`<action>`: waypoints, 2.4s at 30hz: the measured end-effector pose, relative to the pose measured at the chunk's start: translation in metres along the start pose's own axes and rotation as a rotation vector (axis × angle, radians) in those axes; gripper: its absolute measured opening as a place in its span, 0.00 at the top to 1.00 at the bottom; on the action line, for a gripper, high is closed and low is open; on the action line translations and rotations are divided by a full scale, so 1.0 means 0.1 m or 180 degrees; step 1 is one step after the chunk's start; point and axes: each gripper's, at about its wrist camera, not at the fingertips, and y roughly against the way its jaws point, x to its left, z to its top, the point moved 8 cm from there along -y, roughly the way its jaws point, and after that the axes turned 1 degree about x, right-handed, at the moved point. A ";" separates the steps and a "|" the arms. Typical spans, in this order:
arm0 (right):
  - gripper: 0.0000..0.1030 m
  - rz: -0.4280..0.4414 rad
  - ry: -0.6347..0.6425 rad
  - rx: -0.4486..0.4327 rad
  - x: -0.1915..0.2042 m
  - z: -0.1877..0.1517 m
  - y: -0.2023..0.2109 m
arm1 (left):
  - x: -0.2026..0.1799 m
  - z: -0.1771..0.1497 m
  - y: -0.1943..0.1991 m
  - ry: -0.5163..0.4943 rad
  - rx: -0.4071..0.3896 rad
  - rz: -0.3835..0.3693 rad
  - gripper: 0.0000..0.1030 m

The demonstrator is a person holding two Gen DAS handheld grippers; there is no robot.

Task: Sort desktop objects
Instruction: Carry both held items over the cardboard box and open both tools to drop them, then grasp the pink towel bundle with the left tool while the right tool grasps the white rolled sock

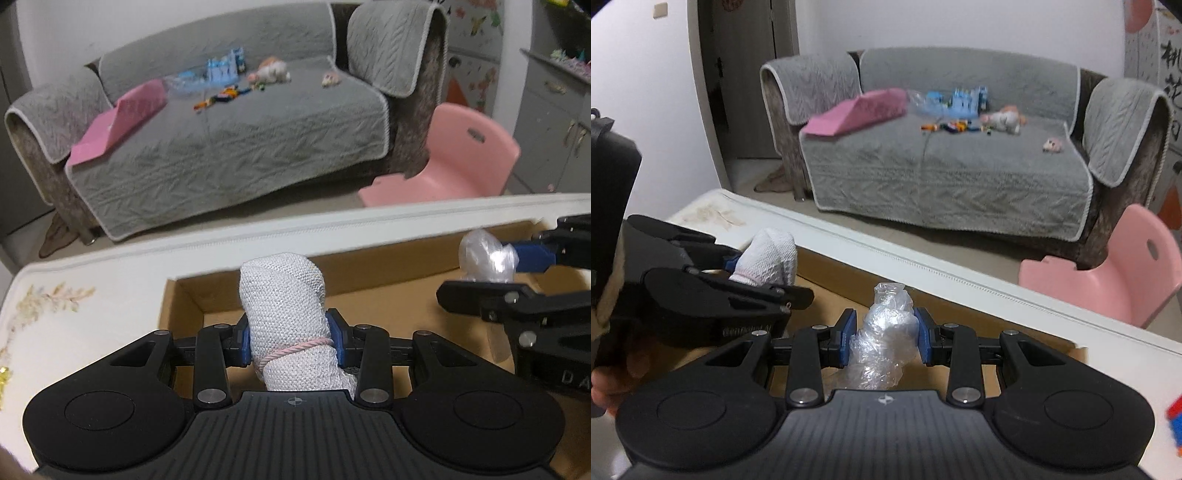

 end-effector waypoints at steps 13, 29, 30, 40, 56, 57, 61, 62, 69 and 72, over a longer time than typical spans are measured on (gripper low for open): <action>0.70 0.0080 -0.0230 0.0108 0.12 -0.39 0.02 | -0.14 -0.32 0.19 -0.0093 0.0025 -0.0072 0.54; 0.66 0.0004 0.0078 0.0212 0.38 -0.45 0.32 | -0.14 -0.52 0.54 0.0056 0.0179 -0.0084 0.45; 0.62 -0.0054 0.0089 0.0253 0.36 -0.44 0.29 | -0.13 -0.53 0.51 0.0050 0.0209 -0.0067 0.41; 0.39 -0.0171 0.0084 -0.0124 0.24 -0.38 0.86 | -0.07 -0.49 1.31 -0.0017 -0.0272 -0.0184 0.17; 0.22 -0.0018 -0.0080 -0.0587 0.48 -2.02 2.66 | -0.55 -2.58 3.05 -0.0643 -0.0726 -0.0784 0.00; 0.22 -0.0005 -0.0094 -0.0563 0.51 -2.11 2.67 | -0.64 -2.66 3.08 -0.0759 -0.0758 -0.0823 0.00; 0.22 0.0027 -0.0137 -0.0491 0.58 -2.30 2.55 | -0.94 -2.87 2.99 -0.1126 -0.0633 -0.0981 0.00; 0.22 -0.0007 -0.0148 -0.0484 0.58 -2.34 2.53 | -1.01 -2.91 2.96 -0.1188 -0.0588 -0.1065 0.00; 0.32 -0.0045 -0.0278 -0.0427 0.49 -2.46 2.37 | -1.33 -3.13 2.71 -0.1349 -0.0186 -0.1338 0.02; 0.35 -0.0065 -0.0277 -0.0403 0.48 -2.45 2.31 | -1.32 -3.17 2.58 -0.1282 -0.0058 -0.1260 0.06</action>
